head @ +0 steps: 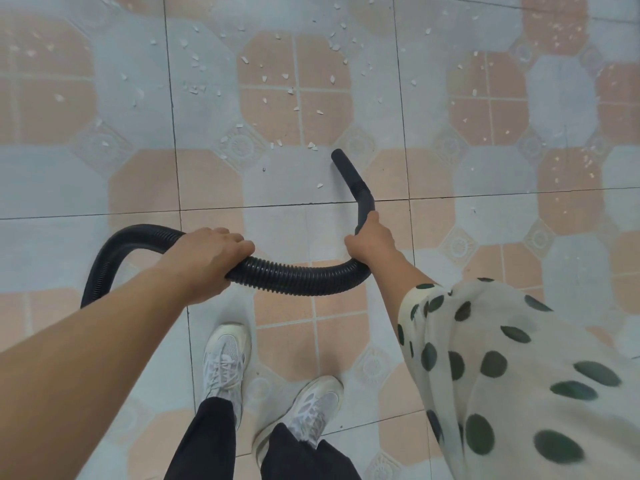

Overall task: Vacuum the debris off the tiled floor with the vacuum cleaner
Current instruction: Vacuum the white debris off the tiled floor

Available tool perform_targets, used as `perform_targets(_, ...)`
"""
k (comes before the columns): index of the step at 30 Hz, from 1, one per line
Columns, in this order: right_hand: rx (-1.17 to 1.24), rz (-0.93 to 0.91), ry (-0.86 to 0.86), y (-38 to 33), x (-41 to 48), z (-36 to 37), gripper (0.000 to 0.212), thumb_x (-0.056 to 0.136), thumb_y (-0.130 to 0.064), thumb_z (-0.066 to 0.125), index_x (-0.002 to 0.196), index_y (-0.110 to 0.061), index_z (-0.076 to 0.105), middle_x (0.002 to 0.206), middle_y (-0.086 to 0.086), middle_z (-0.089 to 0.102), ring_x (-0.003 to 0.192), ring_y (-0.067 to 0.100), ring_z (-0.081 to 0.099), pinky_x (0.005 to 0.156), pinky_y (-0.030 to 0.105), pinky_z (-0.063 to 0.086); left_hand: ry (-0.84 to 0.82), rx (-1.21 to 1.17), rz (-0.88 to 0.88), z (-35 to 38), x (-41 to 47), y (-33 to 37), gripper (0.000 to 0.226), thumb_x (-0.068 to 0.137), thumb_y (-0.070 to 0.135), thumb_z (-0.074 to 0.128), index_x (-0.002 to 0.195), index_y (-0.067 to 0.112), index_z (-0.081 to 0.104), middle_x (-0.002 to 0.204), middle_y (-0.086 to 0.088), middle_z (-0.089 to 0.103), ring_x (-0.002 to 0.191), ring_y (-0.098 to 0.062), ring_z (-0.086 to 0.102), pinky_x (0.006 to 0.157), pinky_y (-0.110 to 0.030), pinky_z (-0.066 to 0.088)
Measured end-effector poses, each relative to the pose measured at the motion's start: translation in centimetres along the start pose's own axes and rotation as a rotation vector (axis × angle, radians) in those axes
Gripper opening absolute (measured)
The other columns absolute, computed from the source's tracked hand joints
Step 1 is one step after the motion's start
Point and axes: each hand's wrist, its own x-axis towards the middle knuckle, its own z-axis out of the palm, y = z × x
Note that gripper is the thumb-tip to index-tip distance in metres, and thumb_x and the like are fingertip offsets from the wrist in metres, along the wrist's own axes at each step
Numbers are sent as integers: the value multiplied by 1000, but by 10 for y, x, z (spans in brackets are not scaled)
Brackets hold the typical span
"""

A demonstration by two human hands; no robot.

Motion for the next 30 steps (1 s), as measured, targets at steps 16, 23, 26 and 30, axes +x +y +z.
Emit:
perform_targets(16, -242, 32, -63, 21, -52, 36, 89, 91, -11, 59, 154, -3, -4, 134, 25, 40, 108, 29, 55, 80, 32, 50, -8, -28, 115, 21, -35, 11, 19, 88, 19, 56, 104, 27, 49, 97, 11, 55, 90, -12, 50, 83, -24, 41)
perform_targets(23, -261, -57, -36, -10, -41, 38, 84, 94, -12, 56, 154, -4, -3, 136, 26, 36, 109, 32, 55, 75, 33, 42, 118, -33, 76, 35, -48, -8, 40, 53, 9, 84, 78, 20, 55, 68, 6, 55, 61, -18, 53, 57, -32, 47)
perform_targets(26, -233, -36, -12, -16, -38, 32, 81, 94, -10, 54, 154, -3, 0, 136, 26, 37, 110, 33, 54, 75, 34, 43, 168, -44, 68, 36, -45, -12, 39, 55, 8, 83, 80, 18, 55, 69, 3, 56, 62, -20, 53, 57, -33, 47)
perform_targets(30, -245, -2, -27, -15, -44, 31, 83, 94, -10, 54, 154, -2, -2, 136, 27, 38, 111, 31, 54, 78, 34, 47, 186, -49, 74, 36, -42, -16, 35, 60, 9, 80, 82, 20, 56, 72, 5, 56, 66, -19, 54, 61, -31, 45)
